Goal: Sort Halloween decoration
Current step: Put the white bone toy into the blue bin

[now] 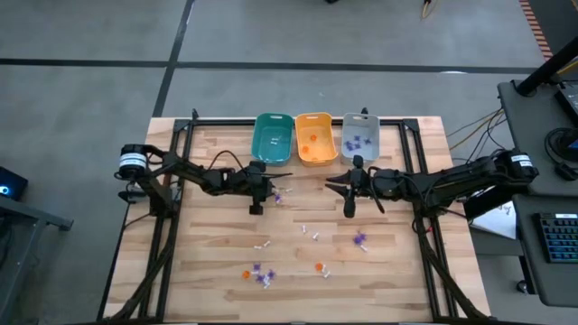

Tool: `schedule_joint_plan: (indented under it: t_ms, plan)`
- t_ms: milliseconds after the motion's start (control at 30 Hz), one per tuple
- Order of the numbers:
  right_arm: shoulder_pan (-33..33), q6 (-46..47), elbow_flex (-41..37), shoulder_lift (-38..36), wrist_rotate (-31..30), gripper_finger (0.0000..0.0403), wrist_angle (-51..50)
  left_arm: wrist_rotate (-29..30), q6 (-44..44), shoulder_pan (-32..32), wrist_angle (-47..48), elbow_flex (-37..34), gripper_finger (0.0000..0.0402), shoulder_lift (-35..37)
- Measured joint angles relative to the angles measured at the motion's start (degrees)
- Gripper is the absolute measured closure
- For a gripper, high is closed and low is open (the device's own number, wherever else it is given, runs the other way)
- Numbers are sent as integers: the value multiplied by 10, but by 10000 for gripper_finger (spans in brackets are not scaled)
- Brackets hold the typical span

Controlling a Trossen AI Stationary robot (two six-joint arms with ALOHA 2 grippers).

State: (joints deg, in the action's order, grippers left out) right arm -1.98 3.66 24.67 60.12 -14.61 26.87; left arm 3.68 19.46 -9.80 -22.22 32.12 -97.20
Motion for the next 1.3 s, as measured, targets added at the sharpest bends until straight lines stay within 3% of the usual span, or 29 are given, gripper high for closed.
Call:
schedule_joint_plan:
  t_ms: [867,1133,1300]
  plan:
    - [0,2,0,0,0,335,0,-27,-7,-20,-1,1,328,-6]
    - [0,3,0,0,0,335,0,-32,-8,-20,1,0,393,-5]
    - [0,2,0,0,0,335,0,-28,-20,-20,1,0,398,-4]
